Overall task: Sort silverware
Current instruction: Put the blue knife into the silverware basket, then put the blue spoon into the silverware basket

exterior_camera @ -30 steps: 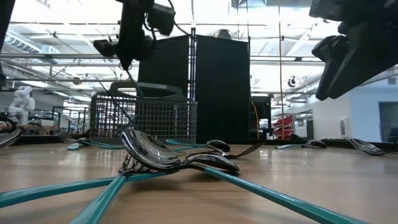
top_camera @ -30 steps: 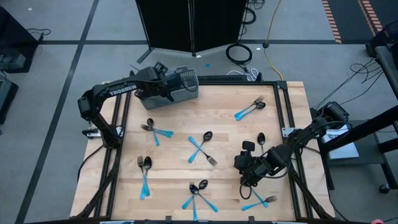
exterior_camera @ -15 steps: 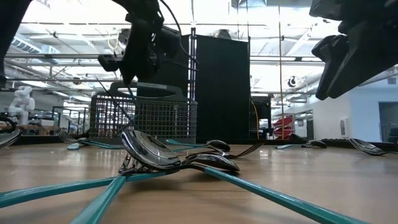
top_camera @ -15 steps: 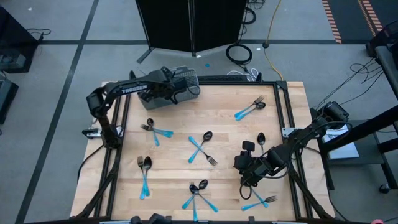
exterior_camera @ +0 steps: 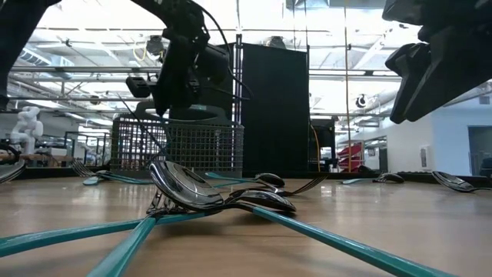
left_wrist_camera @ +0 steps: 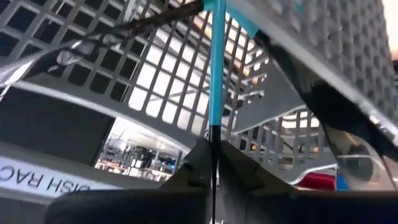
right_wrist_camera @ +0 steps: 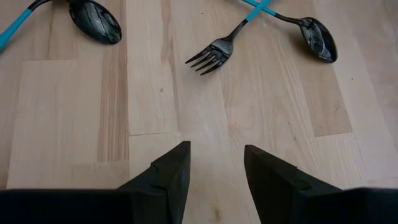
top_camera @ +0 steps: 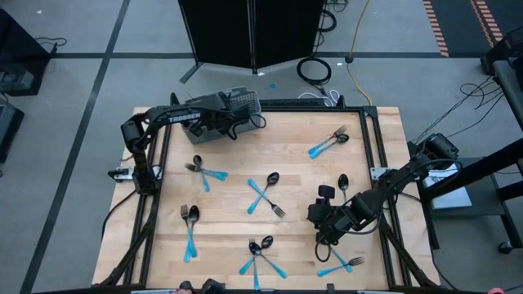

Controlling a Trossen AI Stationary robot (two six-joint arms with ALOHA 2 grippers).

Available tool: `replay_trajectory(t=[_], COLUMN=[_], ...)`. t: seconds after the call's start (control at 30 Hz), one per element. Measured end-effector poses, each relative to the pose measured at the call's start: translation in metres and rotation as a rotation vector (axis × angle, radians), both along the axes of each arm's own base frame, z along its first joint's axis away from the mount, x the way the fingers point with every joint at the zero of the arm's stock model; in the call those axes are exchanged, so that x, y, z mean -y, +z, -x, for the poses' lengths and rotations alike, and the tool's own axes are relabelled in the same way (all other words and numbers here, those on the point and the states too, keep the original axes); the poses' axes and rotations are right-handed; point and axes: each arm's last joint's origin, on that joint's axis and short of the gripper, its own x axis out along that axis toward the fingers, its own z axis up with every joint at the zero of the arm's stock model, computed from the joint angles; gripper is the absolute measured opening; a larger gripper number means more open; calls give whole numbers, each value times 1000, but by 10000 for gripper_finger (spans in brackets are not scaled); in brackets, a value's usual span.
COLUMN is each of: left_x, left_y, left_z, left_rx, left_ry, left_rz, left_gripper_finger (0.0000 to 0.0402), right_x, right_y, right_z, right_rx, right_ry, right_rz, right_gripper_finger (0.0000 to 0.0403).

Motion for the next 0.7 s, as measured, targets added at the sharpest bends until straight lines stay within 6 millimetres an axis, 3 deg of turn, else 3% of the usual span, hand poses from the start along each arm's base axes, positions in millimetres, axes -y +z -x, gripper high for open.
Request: replay_trajectory(t=[0.33, 0.5, 0.7], left_x=[1, 2, 14], left_y=[0, 1, 25], left_z=[0, 2, 9], left_rx=[35, 86, 165], left_ry=[35, 95, 77], left_rz=[-1, -23, -31], left_gripper_finger=[109, 117, 118], right_x=[0, 0, 0], right_y=[0, 0, 0], right_z=[0, 0, 0], right_rx=[-5, -4, -1], right_ry=[21, 18, 12], right_rz=[15, 13, 7], right_gripper_finger=[144, 144, 144])
